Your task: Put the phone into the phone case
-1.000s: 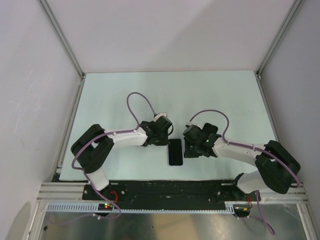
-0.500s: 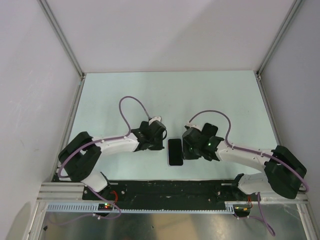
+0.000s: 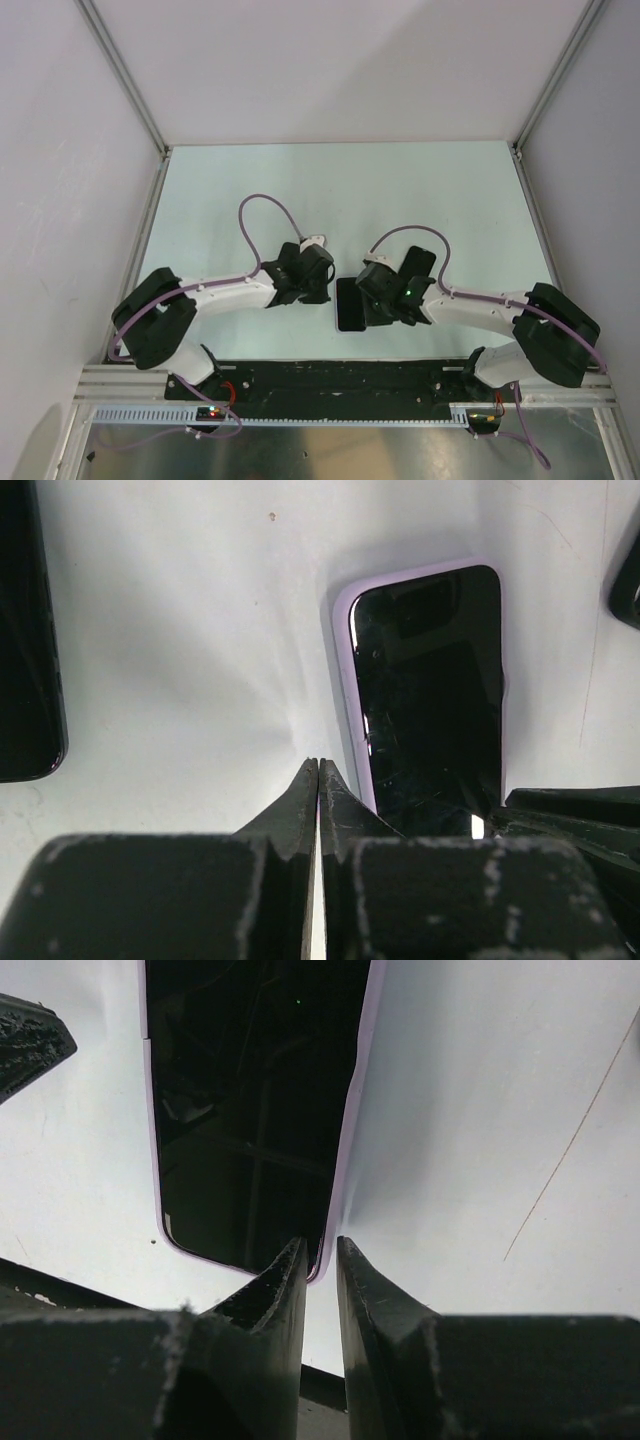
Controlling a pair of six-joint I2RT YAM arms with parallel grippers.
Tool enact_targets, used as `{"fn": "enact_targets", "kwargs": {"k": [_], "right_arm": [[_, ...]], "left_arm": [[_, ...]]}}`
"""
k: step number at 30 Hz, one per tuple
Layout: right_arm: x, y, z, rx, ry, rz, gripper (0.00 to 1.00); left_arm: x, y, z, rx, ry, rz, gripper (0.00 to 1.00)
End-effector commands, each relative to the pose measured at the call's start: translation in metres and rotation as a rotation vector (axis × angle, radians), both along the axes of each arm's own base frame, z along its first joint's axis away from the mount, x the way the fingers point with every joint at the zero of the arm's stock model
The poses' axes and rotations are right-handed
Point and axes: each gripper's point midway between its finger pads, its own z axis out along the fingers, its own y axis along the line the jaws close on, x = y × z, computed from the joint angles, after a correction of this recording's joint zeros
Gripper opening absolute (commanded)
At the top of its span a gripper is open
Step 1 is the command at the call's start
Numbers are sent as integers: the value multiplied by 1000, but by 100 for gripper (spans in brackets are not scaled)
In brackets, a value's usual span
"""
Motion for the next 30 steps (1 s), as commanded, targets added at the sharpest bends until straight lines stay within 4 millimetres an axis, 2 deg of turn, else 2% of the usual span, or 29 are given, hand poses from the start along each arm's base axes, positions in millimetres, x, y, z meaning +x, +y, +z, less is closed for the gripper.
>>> {"fn": "enact_targets", "kwargs": {"k": [1, 12, 15, 20, 24, 26, 30], "right_arm": [[-3, -9, -10, -60, -13, -20, 22], [-35, -29, -44, -187, 37, 13, 20], [-33, -25, -37, -155, 29, 9, 23], [3, -12, 7, -15, -48, -30, 33], [44, -7, 37, 92, -100, -74, 33], [62, -5, 43, 114, -109, -88, 31], [88, 3, 39, 117, -103, -95, 29]], "left_arm": [[-2, -2, 10, -39, -17, 7, 4], [-3, -1, 8, -34, -16, 5, 4], [-2, -1, 9, -34, -18, -1, 5], [2, -5, 14, -42, -30, -11, 7], [7, -9, 19, -50, -40, -16, 7], [10, -11, 21, -52, -42, -19, 8], [13, -14, 21, -54, -40, -23, 8]]}}
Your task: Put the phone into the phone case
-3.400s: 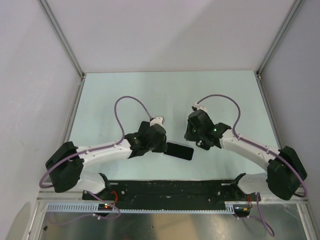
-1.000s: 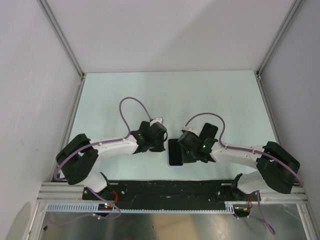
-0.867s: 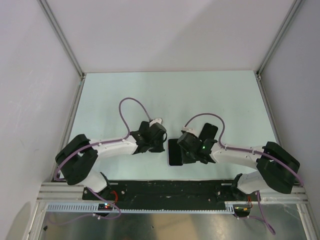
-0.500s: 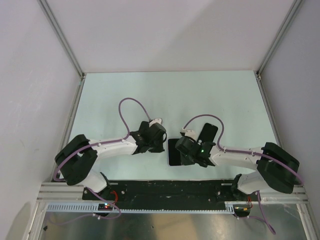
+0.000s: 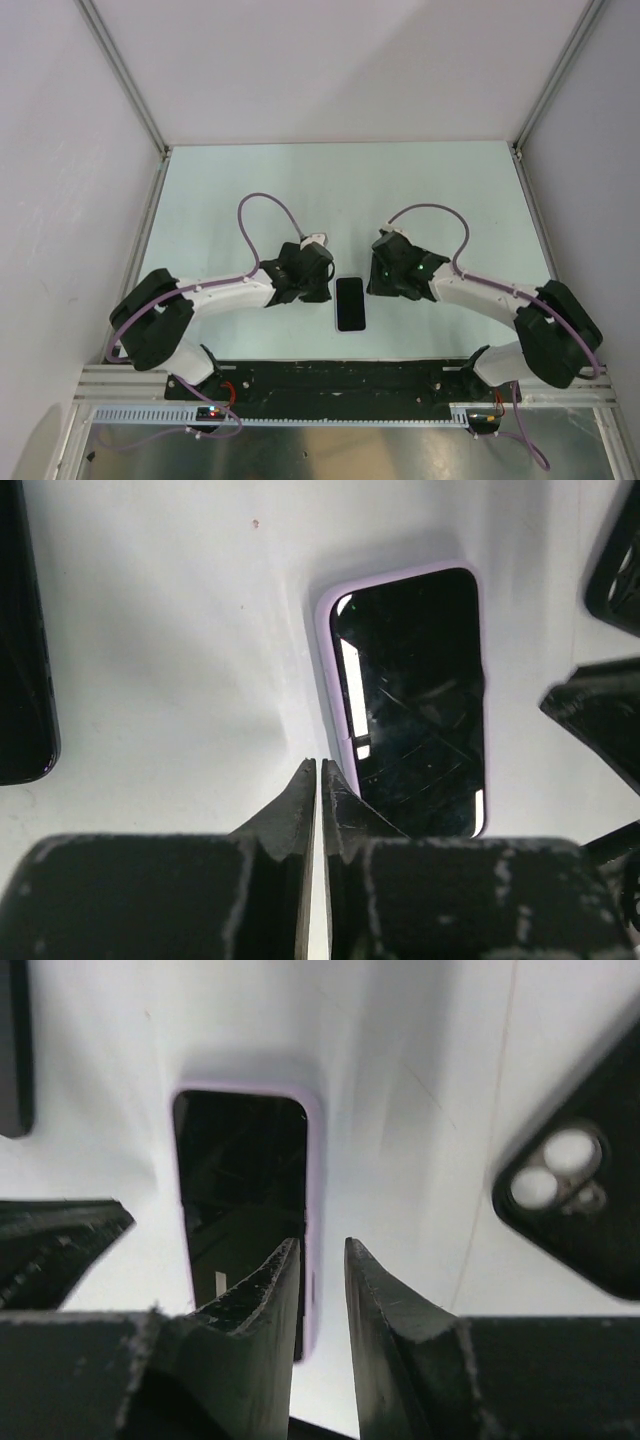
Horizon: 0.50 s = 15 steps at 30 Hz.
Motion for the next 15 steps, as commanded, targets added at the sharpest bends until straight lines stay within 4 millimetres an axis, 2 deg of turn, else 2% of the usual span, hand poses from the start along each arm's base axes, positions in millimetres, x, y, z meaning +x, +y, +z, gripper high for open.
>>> {"fn": "enact_targets", "kwargs": {"k": [1, 6, 15], "right_arm": [[32, 24, 10, 50, -34, 48, 29], [41, 27, -2, 44, -14, 39, 29], [31, 23, -28, -49, 29, 39, 24]], "left_arm": [[14, -14, 18, -43, -41, -13, 9], [14, -16, 18, -43, -39, -16, 9], [15, -17, 16, -41, -32, -19, 13]]}}
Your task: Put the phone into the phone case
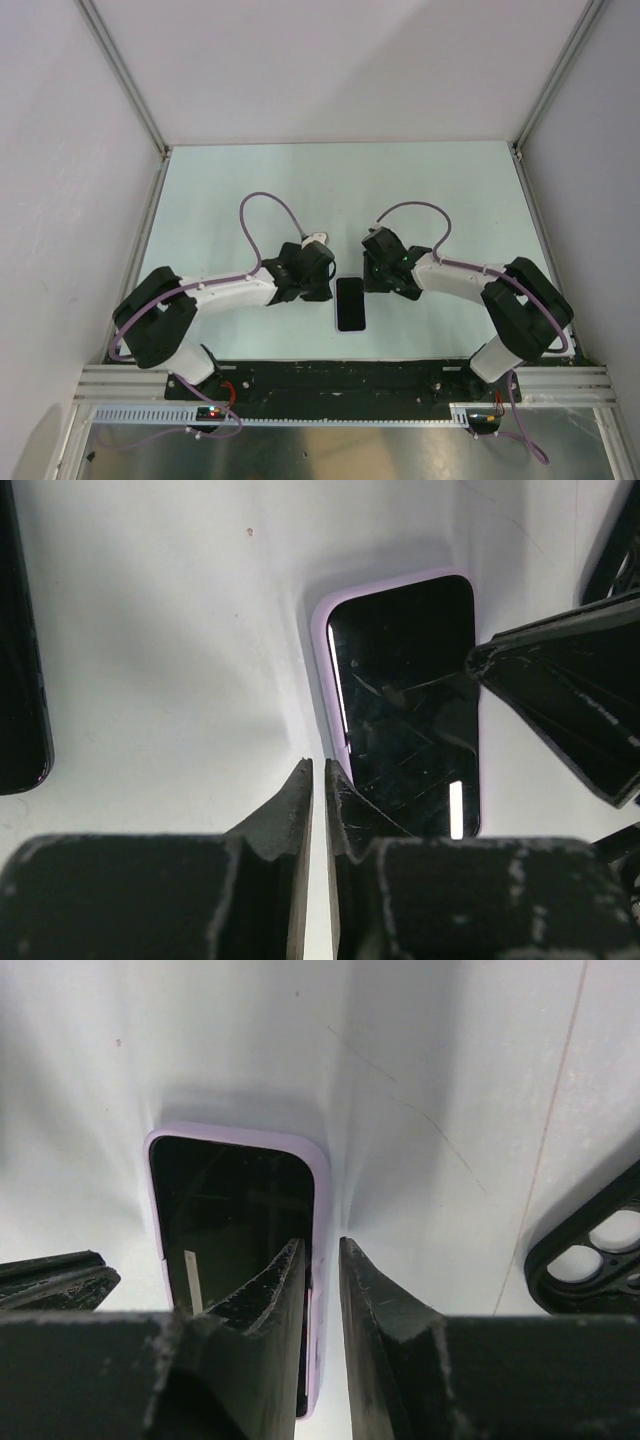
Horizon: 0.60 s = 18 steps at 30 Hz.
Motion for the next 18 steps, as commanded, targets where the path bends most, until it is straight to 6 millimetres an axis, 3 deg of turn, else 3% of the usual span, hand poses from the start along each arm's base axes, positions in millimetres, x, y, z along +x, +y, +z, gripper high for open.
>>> {"fn": "enact_targets", "kwargs": {"k": [1, 4, 7, 10, 15, 18], "right_arm": [[1, 7, -5, -38, -18, 18, 23], [-5, 8, -13, -61, 2, 23, 18], [-5, 8, -7, -53, -9, 19, 22], [4, 7, 26, 11, -73, -5, 32], [17, -22, 90, 99, -189, -101, 55], [17, -49, 126, 129, -274, -174, 66]], "left_arm": [[12, -13, 16, -38, -36, -16, 14], [11, -13, 16, -38, -36, -18, 18], [11, -12, 17, -36, -46, 4, 25], [10, -10, 18, -27, -57, 62, 42], [6, -10, 19, 6, -90, 214, 87], [3, -20, 20, 27, -108, 236, 98]]}}
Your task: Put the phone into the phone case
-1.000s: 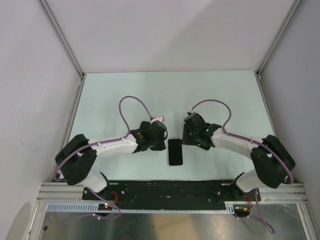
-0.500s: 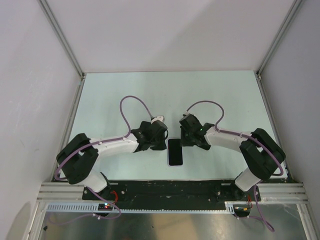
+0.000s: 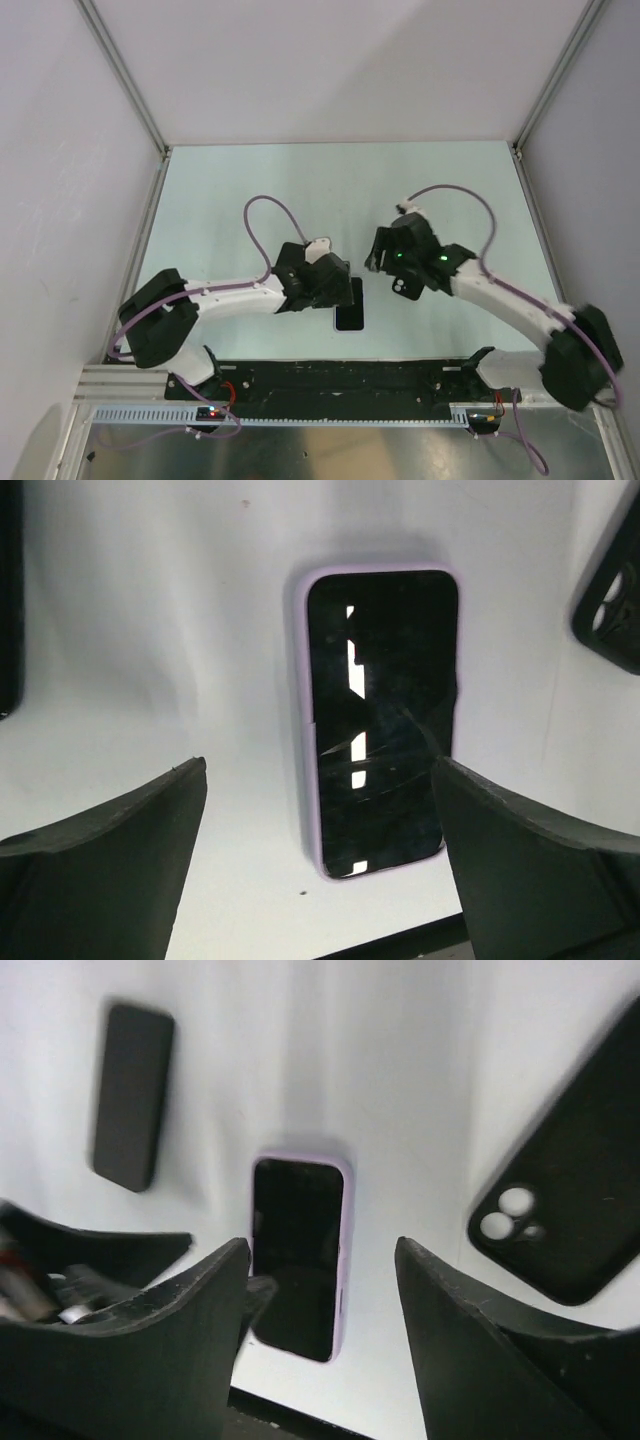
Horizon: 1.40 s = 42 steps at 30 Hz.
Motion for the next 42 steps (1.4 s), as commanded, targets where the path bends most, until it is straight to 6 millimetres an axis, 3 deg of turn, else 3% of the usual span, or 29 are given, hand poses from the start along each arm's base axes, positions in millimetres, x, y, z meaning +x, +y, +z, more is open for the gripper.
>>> {"fn": "enact_targets", "kwargs": {"k": [1, 4, 9, 19, 21, 25, 30, 36, 42], "right_arm": [[2, -41, 58, 48, -133, -120, 69], [-4, -64, 83, 90, -193, -169, 74], [-18, -86, 104, 127, -242, -187, 77], [-35, -92, 106, 156, -247, -162, 77], [-37, -93, 104, 157, -247, -160, 77], [-41, -95, 103, 155, -249, -158, 77], [-43, -96, 102, 159, -249, -155, 77], [-44, -96, 103, 160, -256, -152, 76], [-42, -98, 101, 152, -254, -159, 76]], "left_arm": [[12, -17, 15, 11, -77, 120, 99], [11, -32, 12, 40, -77, 112, 100], [7, -43, -3, 93, -66, 99, 100], [-8, -59, -25, 184, -36, 33, 100], [-9, -56, -30, 203, -32, 38, 94], [-9, -52, -34, 230, -37, 43, 71], [-5, -51, -35, 258, -51, 28, 56], [16, -49, -19, 272, -97, 13, 47], [66, -43, 8, 297, -158, -2, 47]]}}
